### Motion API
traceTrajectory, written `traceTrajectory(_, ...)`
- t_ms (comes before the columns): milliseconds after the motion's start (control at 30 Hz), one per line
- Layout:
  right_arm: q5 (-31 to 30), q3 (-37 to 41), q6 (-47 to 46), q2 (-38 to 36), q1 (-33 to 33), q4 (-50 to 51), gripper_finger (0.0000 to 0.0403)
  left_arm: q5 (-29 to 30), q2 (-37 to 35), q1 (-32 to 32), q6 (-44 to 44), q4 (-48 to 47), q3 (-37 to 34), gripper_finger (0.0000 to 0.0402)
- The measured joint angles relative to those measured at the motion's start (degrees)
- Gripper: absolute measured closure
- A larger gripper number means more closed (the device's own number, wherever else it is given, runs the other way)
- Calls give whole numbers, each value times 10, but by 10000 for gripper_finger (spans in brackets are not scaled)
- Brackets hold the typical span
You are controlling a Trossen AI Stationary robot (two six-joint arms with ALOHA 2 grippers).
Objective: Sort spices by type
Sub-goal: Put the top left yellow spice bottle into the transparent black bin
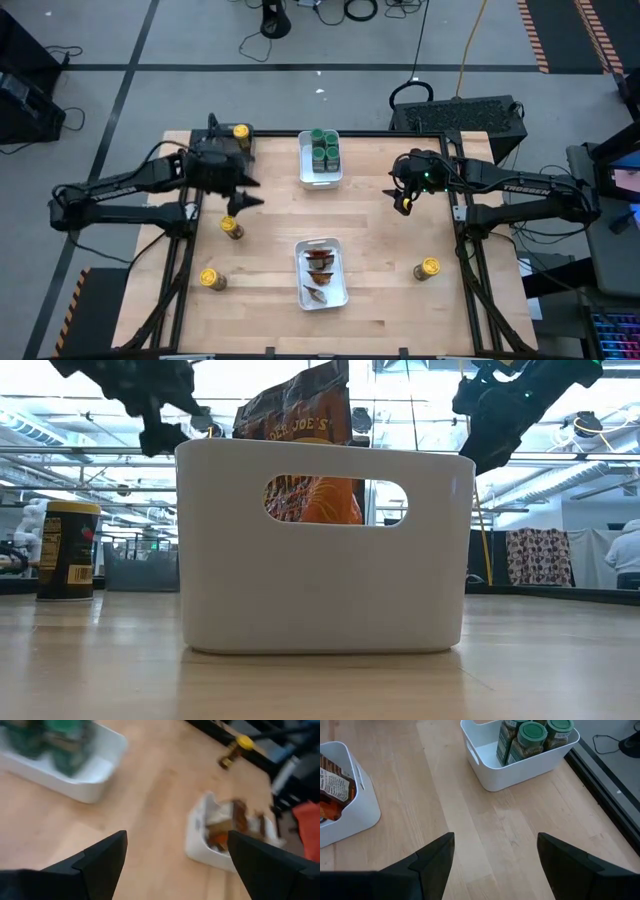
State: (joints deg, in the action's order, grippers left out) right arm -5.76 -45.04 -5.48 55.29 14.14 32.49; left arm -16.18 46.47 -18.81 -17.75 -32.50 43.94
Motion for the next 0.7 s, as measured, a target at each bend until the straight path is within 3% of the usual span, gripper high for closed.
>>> traceTrajectory(267,0,0,-2,0,0,-1,135,47,15,174,-71,-11,1,56)
traceTrajectory(367,0,0,-3,0,0,-1,135,71,18,222,-103,-71,12,56)
traceTrajectory(567,0,0,0,0,0,-2,135,199,18,277,-139,-204,28,56)
traceTrajectory(700,0,0,1,0,0,-11,135,238,21,286,-114,-250,26,56)
